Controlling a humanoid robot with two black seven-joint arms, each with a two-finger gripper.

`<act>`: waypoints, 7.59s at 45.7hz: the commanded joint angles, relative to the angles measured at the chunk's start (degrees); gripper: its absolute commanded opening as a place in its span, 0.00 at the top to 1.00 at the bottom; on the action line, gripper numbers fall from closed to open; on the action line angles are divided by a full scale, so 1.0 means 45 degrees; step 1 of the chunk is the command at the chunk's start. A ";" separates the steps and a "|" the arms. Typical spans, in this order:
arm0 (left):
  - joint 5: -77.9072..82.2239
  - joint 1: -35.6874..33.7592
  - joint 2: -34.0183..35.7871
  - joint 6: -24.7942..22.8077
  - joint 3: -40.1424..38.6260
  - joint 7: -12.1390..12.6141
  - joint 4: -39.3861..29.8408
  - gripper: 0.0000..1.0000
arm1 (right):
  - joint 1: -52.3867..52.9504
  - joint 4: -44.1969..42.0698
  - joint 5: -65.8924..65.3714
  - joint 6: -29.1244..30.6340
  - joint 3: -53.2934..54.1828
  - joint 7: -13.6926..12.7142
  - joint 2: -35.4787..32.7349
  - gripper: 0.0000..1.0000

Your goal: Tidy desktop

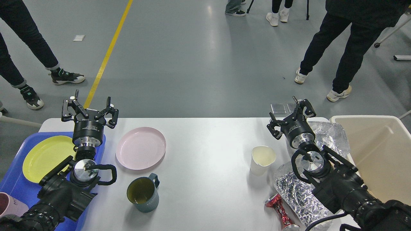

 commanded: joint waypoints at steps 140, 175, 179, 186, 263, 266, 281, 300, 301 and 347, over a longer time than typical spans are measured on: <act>0.0859 -1.7423 0.0314 -0.0603 3.0281 -0.0097 -0.7735 0.04 | 0.0013 -0.0005 0.0002 0.0015 0.0000 0.0000 0.0000 0.00; 0.0859 -1.6857 0.0021 -0.0584 3.0242 -0.0097 -0.7735 0.04 | 0.0013 0.0015 0.0002 -0.0004 0.0000 0.0000 0.0000 0.00; 0.0859 -1.6603 0.0021 -0.0584 3.0223 -0.0097 -0.7735 0.04 | 0.0013 0.0015 0.0002 0.0015 0.0000 0.0000 0.0000 0.00; 0.0859 -1.6329 0.0021 -0.0584 3.0242 -0.0097 -0.7735 0.04 | 0.0013 -0.0005 -0.0017 0.0015 0.0000 -0.0019 0.0000 0.00; 0.2363 -1.4904 -0.0604 0.0937 3.3192 0.2108 -1.1250 0.04 | 0.0013 -0.0005 0.0002 -0.0004 0.0000 0.0000 0.0000 0.00; 0.2344 -1.4611 -0.0604 0.1582 3.3172 0.2675 -1.1250 0.04 | 0.0013 -0.0005 0.0002 -0.0004 0.0000 0.0000 0.0000 0.00; 0.2305 -1.3888 -0.0702 0.2912 3.3074 0.3028 -1.1250 0.07 | 0.0013 0.0014 0.0002 -0.0004 0.0000 0.0000 0.0000 0.00; 0.1759 -1.2736 -0.0682 0.5099 3.2919 0.3087 -1.1231 0.08 | 0.0013 -0.0005 0.0002 -0.0004 0.0000 0.0000 0.0000 0.00; 0.1642 -1.2678 -0.0682 0.5216 3.2860 0.3106 -1.1211 0.08 | 0.0013 -0.0005 0.0002 -0.0004 0.0000 0.0000 0.0000 0.00; 0.0390 -1.1662 -0.0897 0.6702 3.2195 0.3575 -1.1094 0.92 | 0.0013 0.0015 -0.0017 -0.0004 0.0000 0.0000 0.0000 0.00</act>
